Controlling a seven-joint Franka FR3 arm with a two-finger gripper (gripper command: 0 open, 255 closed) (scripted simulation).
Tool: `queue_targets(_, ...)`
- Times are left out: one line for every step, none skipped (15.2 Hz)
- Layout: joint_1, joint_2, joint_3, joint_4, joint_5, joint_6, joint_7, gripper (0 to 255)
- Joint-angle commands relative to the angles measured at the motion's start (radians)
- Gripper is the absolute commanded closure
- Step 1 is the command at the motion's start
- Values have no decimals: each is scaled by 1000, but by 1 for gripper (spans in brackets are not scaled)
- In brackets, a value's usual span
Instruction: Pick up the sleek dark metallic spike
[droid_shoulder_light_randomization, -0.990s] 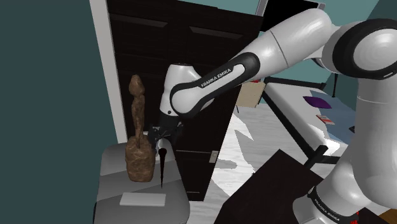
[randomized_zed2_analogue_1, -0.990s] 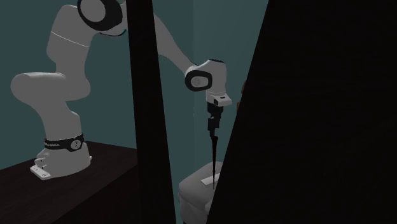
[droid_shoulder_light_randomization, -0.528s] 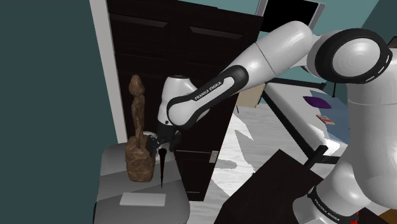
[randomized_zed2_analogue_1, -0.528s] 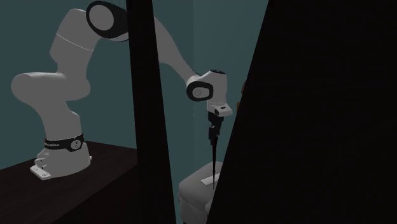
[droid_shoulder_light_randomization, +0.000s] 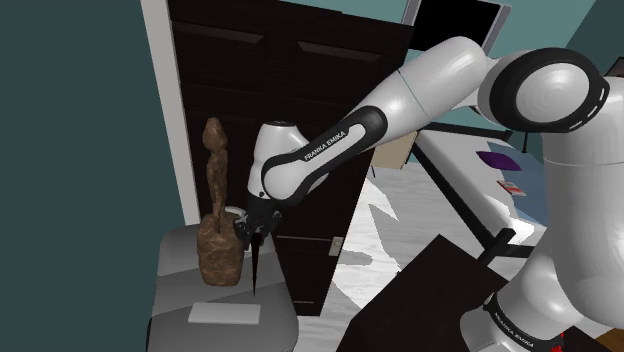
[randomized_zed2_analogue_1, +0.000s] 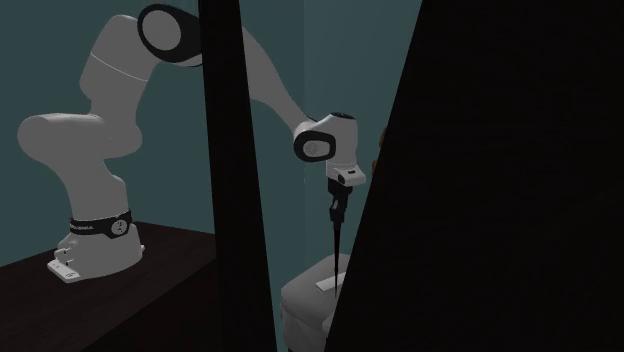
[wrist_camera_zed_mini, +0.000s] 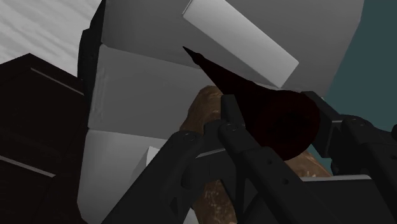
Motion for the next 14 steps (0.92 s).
queue_targets(0, 1, 0, 0, 0, 0, 0, 255)
queue_targets(1, 1, 0, 0, 0, 0, 0, 255)
queue_targets(1, 1, 0, 0, 0, 0, 0, 255)
queue_targets(1, 1, 0, 1, 0, -1, 1, 255)
queue_targets(0, -10, 2, 0, 1, -10, 2, 255)
queue_targets(-2, -20, 3, 0, 3, -19, 3, 255)
queue_targets(-3, -29, 5, 0, 4, -29, 4, 255)
queue_targets(-4, -39, 6, 0, 6, -39, 5, 255)
queue_targets(-6, -49, 7, 0, 7, -48, 6, 255)
queue_targets(-7, -58, 8, 0, 8, -58, 7, 255)
queue_targets(-8, -68, 10, 1, 10, -68, 8, 255)
queue_targets(-9, -77, 11, 2, 11, -78, 9, 255)
queue_targets(-11, -86, 12, 3, 12, -87, 10, 255)
queue_targets(-12, -95, 13, 5, 14, -98, 11, 255)
